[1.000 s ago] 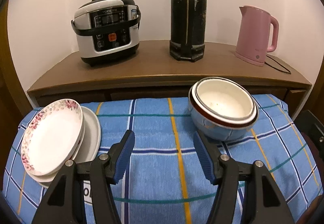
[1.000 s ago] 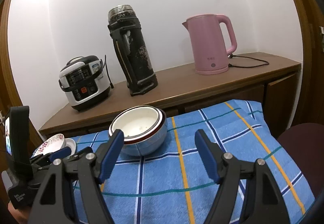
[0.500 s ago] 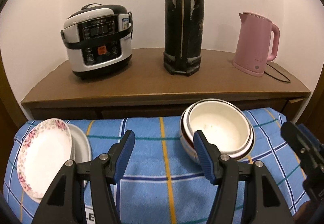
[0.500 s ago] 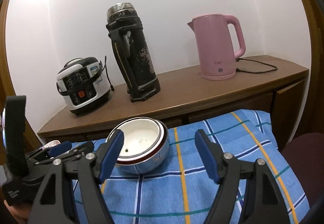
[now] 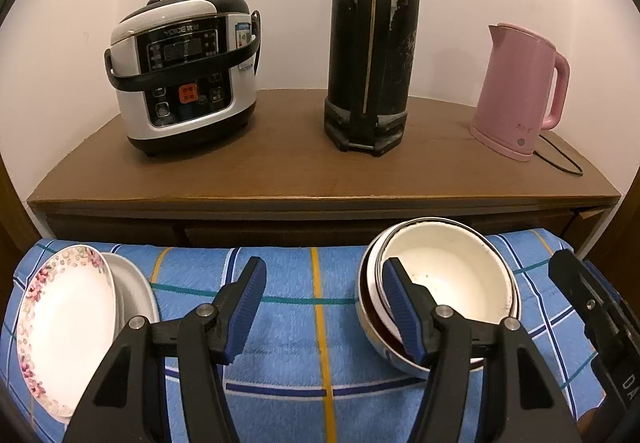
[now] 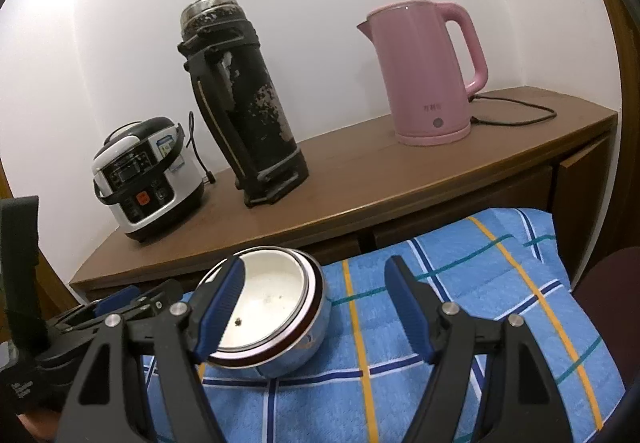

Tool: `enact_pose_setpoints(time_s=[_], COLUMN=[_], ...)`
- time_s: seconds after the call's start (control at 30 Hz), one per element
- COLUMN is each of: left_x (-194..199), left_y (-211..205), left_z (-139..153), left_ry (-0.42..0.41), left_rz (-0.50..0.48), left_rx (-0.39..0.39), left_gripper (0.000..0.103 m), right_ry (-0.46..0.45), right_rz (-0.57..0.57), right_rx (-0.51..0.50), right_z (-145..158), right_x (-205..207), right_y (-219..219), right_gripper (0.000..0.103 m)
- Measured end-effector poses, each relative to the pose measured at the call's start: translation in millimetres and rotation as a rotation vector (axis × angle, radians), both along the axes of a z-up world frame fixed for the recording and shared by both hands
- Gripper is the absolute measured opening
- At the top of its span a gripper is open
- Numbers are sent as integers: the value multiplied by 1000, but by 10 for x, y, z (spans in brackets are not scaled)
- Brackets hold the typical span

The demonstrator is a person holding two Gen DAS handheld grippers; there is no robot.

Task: Organize plates and bowls
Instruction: 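Move the right gripper to the rim of the nested bowl stack, then close the right gripper on the rim of the nested bowls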

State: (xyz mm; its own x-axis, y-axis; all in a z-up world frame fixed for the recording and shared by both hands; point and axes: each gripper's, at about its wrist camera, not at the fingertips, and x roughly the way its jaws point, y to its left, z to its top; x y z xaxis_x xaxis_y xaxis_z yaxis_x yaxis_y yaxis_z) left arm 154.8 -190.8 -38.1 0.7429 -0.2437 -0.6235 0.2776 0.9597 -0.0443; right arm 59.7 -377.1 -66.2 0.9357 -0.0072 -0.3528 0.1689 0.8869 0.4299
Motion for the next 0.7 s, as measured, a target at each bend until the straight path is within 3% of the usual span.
enact_pose_setpoints(time_s=[0.33, 0.7], left_x=[194, 382], left_y=[-97, -188], left_z=[-55, -284], left_ry=[31, 102], left_rz=[-30, -17], left_rx=[-20, -36], left_gripper=[63, 63], right_ry=[46, 122], right_rz=[33, 85], right_rx=[46, 115], right_z=[-91, -270], right_x=[195, 490], right_y=[-40, -36], right_gripper=[74, 50])
